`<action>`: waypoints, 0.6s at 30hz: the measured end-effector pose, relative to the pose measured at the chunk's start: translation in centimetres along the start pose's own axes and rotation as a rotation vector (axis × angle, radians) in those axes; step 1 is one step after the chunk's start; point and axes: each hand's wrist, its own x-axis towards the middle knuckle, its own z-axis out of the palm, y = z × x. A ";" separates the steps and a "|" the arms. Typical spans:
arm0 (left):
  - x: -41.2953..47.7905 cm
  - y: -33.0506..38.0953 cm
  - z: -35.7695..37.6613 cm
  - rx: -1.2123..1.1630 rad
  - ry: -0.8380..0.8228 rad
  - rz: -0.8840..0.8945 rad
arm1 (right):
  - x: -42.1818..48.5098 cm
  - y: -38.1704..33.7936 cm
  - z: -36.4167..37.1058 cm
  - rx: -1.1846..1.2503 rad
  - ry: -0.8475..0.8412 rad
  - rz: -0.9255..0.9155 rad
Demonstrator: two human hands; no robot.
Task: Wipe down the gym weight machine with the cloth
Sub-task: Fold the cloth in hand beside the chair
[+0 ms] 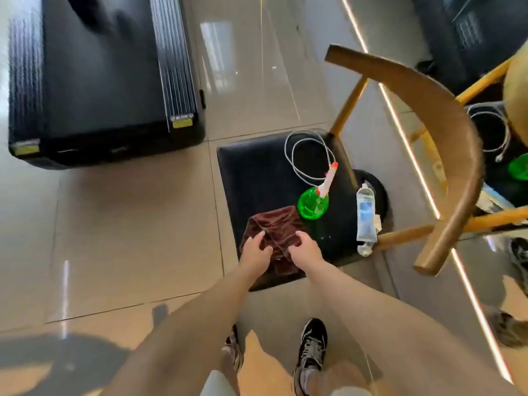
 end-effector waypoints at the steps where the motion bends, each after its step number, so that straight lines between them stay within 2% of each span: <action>1: 1.1 -0.5 0.4 0.021 0.026 -0.005 | 0.9 0.1 0.5 -0.027 0.010 0.003; 5: 3.4 -1.3 0.9 0.092 0.095 -0.055 | 2.3 0.2 1.2 -0.156 0.037 -0.027; 9: 1.4 -0.3 0.5 0.114 0.066 0.039 | -0.2 -1.0 0.2 -0.046 0.027 -0.031; 14: -7.5 3.0 -3.0 -0.038 0.157 0.132 | -9.2 -3.9 -3.8 0.071 0.068 -0.145; 18: -17.7 5.6 -6.4 -0.205 0.167 0.151 | -18.7 -5.8 -7.9 0.117 -0.088 -0.294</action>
